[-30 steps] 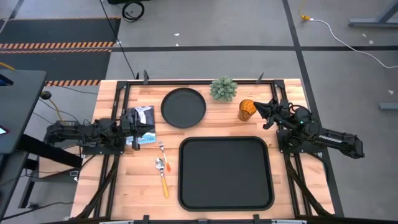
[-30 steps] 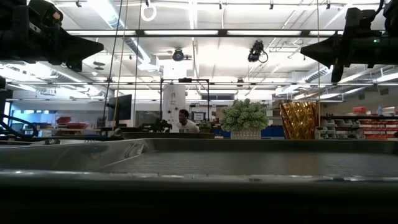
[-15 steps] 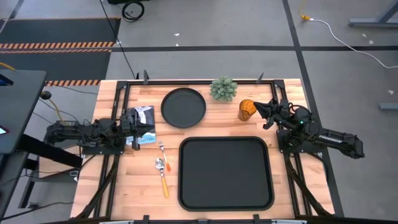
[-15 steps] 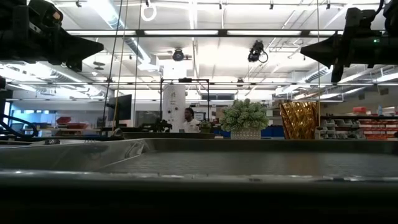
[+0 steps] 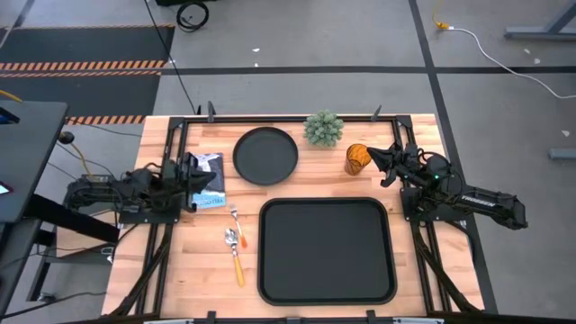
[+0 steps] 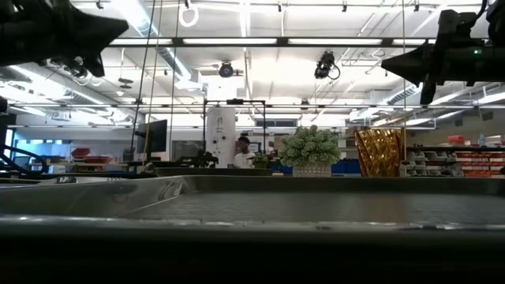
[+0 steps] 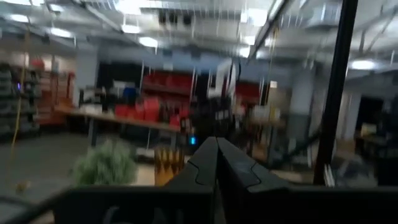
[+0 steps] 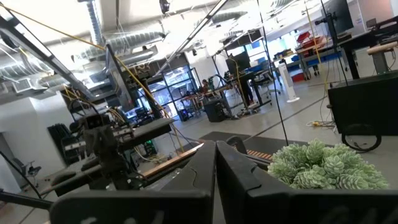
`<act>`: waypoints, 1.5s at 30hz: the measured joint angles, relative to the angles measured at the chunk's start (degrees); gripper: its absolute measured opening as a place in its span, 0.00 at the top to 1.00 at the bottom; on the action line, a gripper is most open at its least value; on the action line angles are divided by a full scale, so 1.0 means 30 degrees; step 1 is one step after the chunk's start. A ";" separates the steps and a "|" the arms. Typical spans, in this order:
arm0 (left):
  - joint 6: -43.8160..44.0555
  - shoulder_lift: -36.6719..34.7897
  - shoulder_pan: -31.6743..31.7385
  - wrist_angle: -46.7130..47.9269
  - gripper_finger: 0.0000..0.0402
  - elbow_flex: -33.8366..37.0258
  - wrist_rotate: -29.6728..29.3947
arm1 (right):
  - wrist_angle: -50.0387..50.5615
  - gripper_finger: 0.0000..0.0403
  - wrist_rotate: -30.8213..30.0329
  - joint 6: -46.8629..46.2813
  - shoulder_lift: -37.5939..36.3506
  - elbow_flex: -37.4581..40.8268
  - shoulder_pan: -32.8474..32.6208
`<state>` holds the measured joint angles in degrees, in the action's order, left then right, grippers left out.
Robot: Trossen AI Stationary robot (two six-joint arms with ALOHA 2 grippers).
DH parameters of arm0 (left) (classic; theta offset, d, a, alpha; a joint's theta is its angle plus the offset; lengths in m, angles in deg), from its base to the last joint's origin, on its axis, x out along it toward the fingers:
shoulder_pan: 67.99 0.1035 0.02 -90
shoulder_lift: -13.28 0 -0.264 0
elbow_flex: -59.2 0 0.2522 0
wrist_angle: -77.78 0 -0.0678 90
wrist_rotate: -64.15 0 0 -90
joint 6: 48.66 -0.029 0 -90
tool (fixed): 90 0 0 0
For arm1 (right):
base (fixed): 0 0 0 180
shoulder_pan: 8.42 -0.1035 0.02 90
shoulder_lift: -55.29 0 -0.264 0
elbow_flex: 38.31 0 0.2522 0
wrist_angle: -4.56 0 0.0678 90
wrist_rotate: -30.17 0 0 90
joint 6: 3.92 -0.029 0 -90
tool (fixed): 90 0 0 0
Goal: Pick and place plate/cup/fork/spoon on tray
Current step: Put the brown cup on the black tray
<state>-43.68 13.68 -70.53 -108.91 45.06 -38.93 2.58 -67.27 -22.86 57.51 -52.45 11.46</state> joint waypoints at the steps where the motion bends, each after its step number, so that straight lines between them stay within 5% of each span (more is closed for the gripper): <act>1: 0.0002 0.0000 0.0045 -0.0238 0.97 0.0000 0.0000 | 0.0005 0.95 0.0003 0.0000 0.0007 0.0002 0.0002; 8: 0.1193 0.1298 0.0056 -0.1366 0.97 0.0000 -0.0011 | 0.0000 0.95 -0.0003 0.0001 0.0003 0.0001 0.0000; 23: 0.0710 0.9763 0.0063 -0.7149 0.97 -0.0117 -0.0081 | -0.1783 0.95 -0.0134 -0.0774 0.0002 0.0000 0.0002; 45: -0.2490 2.2626 0.3463 -0.9837 0.97 -0.6006 -0.0080 | -0.1697 0.95 -0.3078 0.3008 0.0546 0.0007 0.0007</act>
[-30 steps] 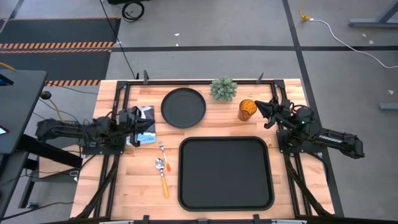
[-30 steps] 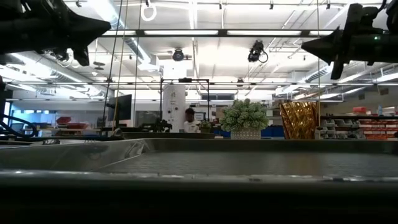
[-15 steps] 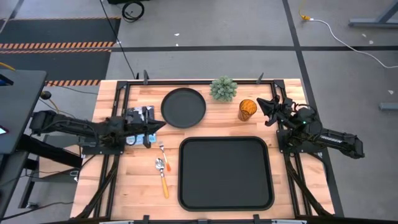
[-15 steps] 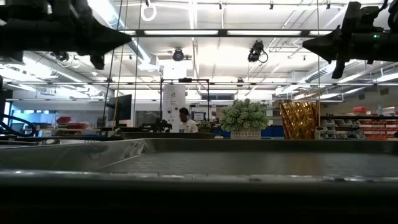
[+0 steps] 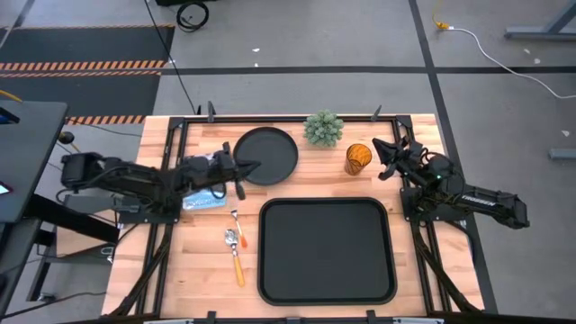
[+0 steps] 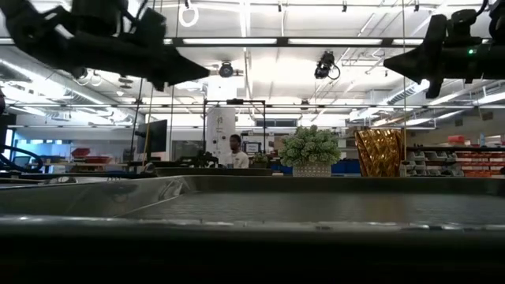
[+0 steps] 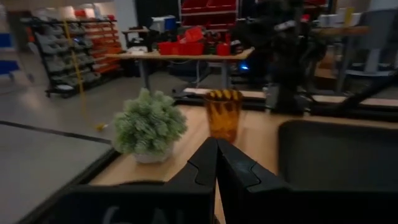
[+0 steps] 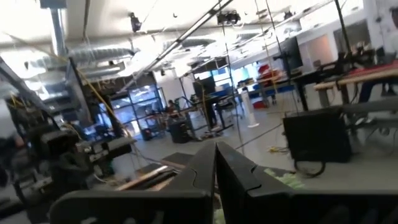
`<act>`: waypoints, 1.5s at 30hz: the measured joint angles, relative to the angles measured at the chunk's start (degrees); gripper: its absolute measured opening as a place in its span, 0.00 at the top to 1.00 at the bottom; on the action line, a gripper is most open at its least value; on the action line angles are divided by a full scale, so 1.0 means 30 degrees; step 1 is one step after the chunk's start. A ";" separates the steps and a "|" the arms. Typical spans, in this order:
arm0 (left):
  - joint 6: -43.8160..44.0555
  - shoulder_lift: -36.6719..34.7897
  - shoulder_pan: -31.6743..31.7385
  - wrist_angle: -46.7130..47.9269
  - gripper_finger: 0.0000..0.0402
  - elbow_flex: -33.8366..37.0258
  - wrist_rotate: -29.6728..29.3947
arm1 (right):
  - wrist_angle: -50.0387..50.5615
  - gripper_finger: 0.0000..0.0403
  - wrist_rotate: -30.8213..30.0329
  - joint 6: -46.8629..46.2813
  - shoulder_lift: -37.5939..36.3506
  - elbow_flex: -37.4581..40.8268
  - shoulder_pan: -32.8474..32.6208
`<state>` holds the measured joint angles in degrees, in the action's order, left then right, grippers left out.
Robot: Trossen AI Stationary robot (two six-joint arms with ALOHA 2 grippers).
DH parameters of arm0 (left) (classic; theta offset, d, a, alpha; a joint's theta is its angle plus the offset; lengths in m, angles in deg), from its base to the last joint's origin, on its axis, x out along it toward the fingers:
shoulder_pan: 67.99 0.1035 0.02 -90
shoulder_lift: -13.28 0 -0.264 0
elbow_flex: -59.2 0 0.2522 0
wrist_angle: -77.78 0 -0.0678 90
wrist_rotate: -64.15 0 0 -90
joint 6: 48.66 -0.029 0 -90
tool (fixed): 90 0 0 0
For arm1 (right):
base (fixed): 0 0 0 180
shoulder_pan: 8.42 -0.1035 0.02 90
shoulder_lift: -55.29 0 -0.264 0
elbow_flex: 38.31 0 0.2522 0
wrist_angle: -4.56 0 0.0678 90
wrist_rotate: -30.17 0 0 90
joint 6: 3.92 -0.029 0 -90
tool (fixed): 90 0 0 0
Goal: Pick and place plate/cup/fork/spoon on tray
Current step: Put the brown cup on the black tray
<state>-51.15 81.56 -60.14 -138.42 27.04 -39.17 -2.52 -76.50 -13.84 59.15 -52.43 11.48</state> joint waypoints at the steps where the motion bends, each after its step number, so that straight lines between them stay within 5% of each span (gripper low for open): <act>1: -0.0058 0.0561 0.0210 -0.0329 0.97 -0.0297 0.0004 | 0.0095 0.95 0.0133 0.0337 0.0000 0.0000 0.0000; 8: 0.0198 0.3978 0.1357 -0.0462 0.97 -0.2853 0.0062 | 0.2337 0.96 0.0153 0.0117 0.0104 -0.0005 0.0034; 16: 0.1115 0.6802 0.1955 0.1446 0.87 -0.6329 0.2533 | 0.5918 0.99 -0.1573 -0.1426 0.1747 -0.2302 0.0567; 30: 0.1235 0.8126 0.1728 0.6771 0.73 -0.9312 0.3825 | 1.5229 0.99 -0.5852 -0.4340 0.9407 -0.9347 0.3103; 38: 0.1603 0.9890 0.1214 0.7508 0.67 -1.1474 0.3660 | 1.7590 0.99 -0.1656 -0.2887 1.5020 -1.2479 0.6966; 45: 0.1408 1.2765 0.0686 0.9135 0.59 -1.4532 0.3665 | 1.9931 0.99 0.2784 -0.1195 1.7559 -1.3827 1.0191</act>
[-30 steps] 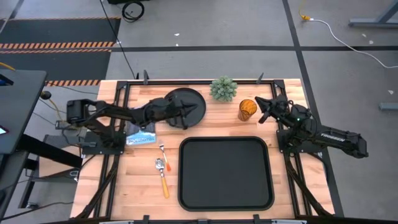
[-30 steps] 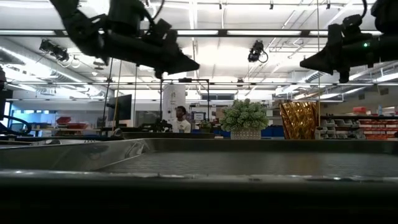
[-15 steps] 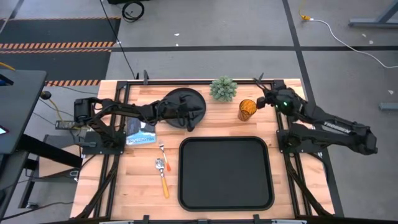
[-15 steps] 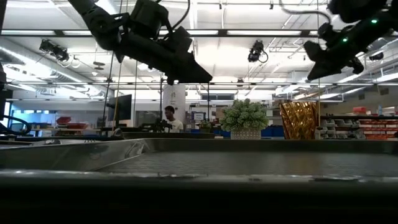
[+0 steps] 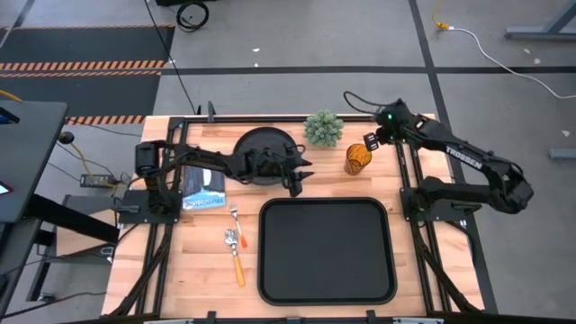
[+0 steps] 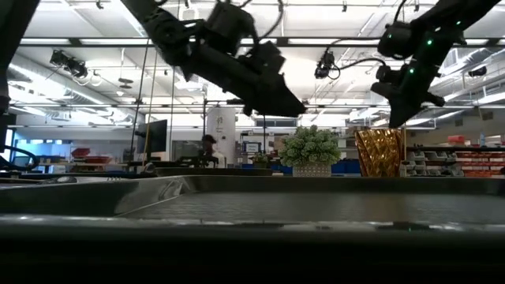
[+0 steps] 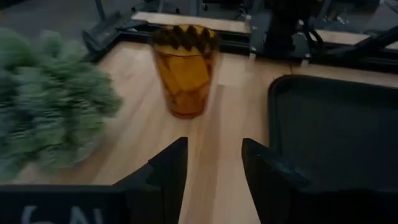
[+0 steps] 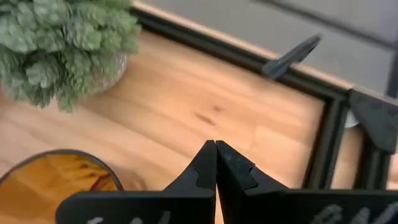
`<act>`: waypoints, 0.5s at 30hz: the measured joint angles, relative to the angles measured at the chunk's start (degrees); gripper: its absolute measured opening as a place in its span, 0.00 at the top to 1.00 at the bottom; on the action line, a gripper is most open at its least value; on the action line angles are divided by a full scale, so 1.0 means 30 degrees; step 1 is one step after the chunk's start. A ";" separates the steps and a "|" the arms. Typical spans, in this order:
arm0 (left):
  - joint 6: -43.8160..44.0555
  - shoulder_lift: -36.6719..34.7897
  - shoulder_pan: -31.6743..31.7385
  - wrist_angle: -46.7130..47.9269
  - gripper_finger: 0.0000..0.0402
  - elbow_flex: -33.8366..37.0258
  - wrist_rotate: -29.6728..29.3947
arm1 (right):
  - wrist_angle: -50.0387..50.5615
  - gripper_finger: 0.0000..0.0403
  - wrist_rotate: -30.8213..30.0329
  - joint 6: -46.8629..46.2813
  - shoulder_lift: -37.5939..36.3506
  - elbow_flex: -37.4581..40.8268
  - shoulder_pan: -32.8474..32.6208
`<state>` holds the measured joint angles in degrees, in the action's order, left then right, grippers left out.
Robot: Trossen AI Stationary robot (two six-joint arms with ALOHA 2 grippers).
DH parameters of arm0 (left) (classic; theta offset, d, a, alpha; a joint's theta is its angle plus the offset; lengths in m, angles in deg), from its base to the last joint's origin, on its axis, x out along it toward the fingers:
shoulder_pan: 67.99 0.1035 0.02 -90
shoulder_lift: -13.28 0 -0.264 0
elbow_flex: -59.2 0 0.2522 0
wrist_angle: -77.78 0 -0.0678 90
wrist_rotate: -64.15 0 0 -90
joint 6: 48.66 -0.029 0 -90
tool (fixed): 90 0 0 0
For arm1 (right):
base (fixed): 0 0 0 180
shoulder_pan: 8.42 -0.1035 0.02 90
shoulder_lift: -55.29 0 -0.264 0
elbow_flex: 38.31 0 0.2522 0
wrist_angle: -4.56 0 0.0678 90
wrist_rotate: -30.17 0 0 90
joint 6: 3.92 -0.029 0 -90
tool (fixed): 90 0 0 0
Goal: Pick and place plate/cup/fork/spoon on tray
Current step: Put the brown cup on the black tray
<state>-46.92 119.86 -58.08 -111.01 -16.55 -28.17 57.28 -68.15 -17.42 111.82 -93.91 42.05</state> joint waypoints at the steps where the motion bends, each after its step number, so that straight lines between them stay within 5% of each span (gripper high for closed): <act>1: -0.0017 0.0391 -0.0005 0.0355 0.57 -0.0478 0.0000 | 0.0046 0.99 0.0814 0.0260 0.0298 -0.0070 0.0451; 6: -0.1692 0.1964 -0.0009 0.1726 0.49 -0.2919 -0.0084 | 0.0331 0.99 0.4450 0.1206 0.1636 -0.0089 0.1908; 15: -0.5829 0.3945 -0.0052 0.6921 0.43 -0.7720 0.0029 | 0.0638 0.99 0.5462 0.1324 0.3355 -0.0081 0.1791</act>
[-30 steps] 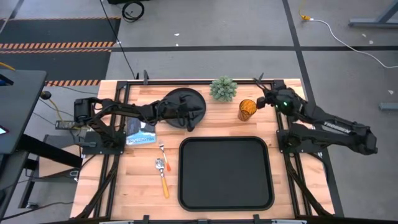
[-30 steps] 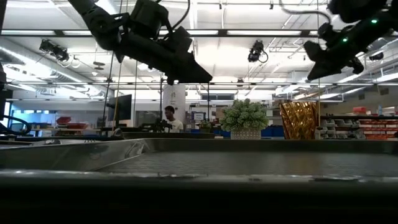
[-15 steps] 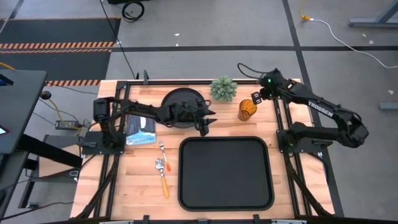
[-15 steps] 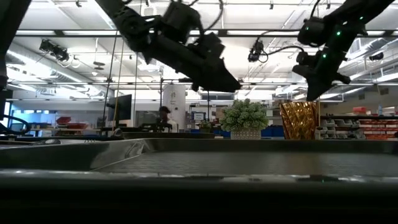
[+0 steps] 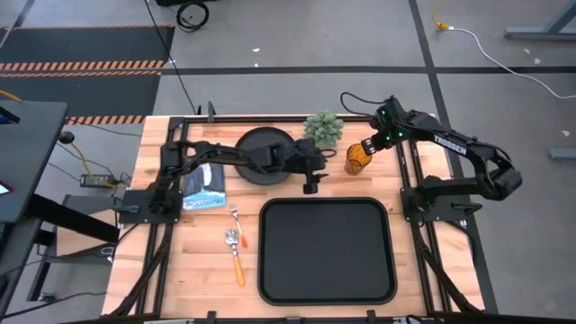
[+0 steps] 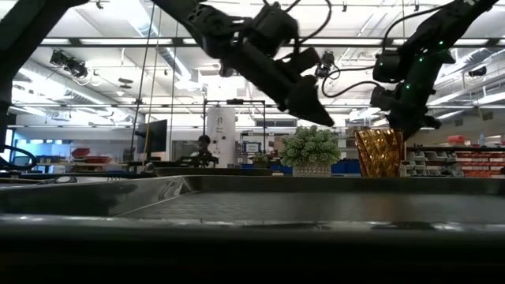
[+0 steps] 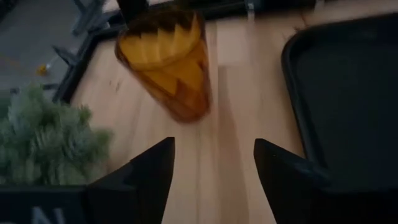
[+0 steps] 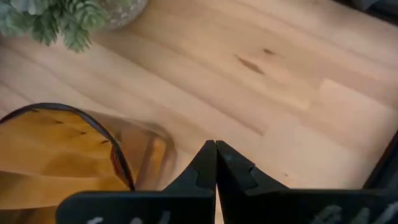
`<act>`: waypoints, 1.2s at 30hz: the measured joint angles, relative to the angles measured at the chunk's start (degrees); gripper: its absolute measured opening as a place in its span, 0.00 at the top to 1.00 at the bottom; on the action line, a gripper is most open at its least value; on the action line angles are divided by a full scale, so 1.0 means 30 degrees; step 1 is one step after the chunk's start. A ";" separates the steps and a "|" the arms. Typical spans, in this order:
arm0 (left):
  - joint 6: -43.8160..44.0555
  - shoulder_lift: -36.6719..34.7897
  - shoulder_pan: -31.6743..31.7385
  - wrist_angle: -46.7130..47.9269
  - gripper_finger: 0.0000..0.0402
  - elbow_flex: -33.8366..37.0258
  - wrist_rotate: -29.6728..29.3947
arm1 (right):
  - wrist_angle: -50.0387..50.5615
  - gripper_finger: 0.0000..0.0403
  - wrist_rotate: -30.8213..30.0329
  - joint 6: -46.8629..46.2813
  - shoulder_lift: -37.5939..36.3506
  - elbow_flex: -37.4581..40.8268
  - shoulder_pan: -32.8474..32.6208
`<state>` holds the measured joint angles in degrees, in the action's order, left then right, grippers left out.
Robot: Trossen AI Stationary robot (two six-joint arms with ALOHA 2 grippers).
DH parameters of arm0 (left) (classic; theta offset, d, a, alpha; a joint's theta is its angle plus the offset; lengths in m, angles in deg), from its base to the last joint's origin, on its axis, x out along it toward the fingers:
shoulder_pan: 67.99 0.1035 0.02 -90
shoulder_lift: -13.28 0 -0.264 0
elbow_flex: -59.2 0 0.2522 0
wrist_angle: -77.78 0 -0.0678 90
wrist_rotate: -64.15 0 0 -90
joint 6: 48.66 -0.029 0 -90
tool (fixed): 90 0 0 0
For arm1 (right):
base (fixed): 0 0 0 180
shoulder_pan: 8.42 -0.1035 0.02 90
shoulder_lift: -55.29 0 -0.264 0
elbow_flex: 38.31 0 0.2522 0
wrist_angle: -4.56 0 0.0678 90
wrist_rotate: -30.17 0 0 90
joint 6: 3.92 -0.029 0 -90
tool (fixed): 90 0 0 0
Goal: Pick and place plate/cup/fork/spoon on tray
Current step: Put the brown cup on the black tray
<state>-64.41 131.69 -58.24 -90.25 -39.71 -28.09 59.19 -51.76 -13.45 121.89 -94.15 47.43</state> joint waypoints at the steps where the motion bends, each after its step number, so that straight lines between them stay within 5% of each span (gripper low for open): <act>1: -0.0452 0.0149 0.0004 0.0597 0.44 -0.0341 0.0005 | 0.0003 0.99 0.0163 -0.0012 0.0120 0.0000 -0.0022; 14: -0.3797 0.1208 -0.0189 0.2628 0.50 -0.3117 0.0726 | -0.0714 0.98 0.1352 -0.0114 0.1894 0.0007 -0.1291; 36: -0.5188 0.1193 -0.1082 0.2129 0.53 -0.3151 0.0870 | -0.2228 0.98 0.2881 -0.1483 0.2479 0.0022 -0.5168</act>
<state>-79.97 135.27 -61.48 -83.86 -49.17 -25.47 52.51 -43.12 -17.90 129.33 -94.09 31.93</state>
